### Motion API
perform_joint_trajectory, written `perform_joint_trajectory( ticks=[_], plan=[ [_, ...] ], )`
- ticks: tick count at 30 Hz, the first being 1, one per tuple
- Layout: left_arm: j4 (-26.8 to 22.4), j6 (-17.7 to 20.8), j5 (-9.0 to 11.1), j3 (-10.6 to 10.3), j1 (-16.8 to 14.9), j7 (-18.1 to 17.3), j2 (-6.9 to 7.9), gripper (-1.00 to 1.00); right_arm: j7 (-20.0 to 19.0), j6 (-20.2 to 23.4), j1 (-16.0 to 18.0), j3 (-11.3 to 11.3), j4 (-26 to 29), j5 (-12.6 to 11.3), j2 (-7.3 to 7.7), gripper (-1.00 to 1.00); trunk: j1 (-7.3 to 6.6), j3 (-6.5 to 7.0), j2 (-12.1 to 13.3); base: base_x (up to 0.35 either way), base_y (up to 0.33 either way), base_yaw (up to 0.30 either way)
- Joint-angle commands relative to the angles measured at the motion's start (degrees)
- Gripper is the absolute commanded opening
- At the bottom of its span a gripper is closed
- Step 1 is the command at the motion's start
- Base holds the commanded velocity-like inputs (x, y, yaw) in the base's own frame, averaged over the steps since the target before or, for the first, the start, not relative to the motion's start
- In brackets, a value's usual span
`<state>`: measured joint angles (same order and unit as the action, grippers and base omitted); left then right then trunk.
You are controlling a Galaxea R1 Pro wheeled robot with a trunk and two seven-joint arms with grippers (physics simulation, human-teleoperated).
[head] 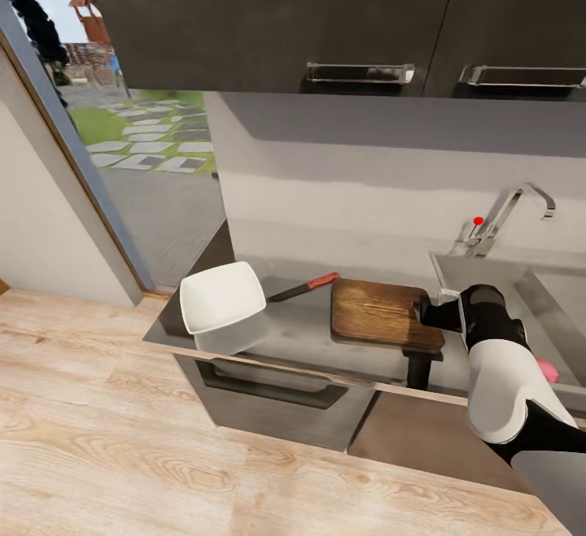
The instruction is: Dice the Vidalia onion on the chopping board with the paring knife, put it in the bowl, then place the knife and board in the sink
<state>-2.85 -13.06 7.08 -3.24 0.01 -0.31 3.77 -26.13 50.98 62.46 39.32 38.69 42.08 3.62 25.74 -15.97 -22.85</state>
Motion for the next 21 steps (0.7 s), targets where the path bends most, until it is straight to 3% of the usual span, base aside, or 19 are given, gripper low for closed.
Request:
perform_joint_trajectory(
  ticks=[1, 13, 14, 21],
  plan=[
    [0.0, -0.1, 0.6, -0.4, 0.0, 0.0, 0.01, 1.0, -0.5, -0.1, 0.0, 0.3, -1.1, 2.1, -0.02, -1.0, 0.05, -0.11, -0.1, 0.0, 0.0, 0.0],
    [0.0, -0.1, 0.6, -0.4, 0.0, 0.0, 0.01, 1.0, -0.5, -0.1, 0.0, 0.4, -1.0, 2.1, 0.06, -1.0, 0.05, -0.11, -0.1, 0.0, 0.0, 0.0],
    [0.0, -0.1, 0.6, -0.4, 0.0, 0.0, 0.01, 1.0, -0.5, -0.1, 0.0, 0.4, -1.0, 2.1, 0.06, 1.0, 0.05, -0.11, -0.1, 0.0, 0.0, 0.0],
    [0.0, -0.1, 0.6, -0.4, 0.0, 0.0, 0.01, 1.0, -0.5, -0.1, 0.0, 0.3, -1.0, 2.1, 0.0, 1.0, 0.05, -0.11, -0.1, 0.0, 0.0, 0.0]
  ],
)
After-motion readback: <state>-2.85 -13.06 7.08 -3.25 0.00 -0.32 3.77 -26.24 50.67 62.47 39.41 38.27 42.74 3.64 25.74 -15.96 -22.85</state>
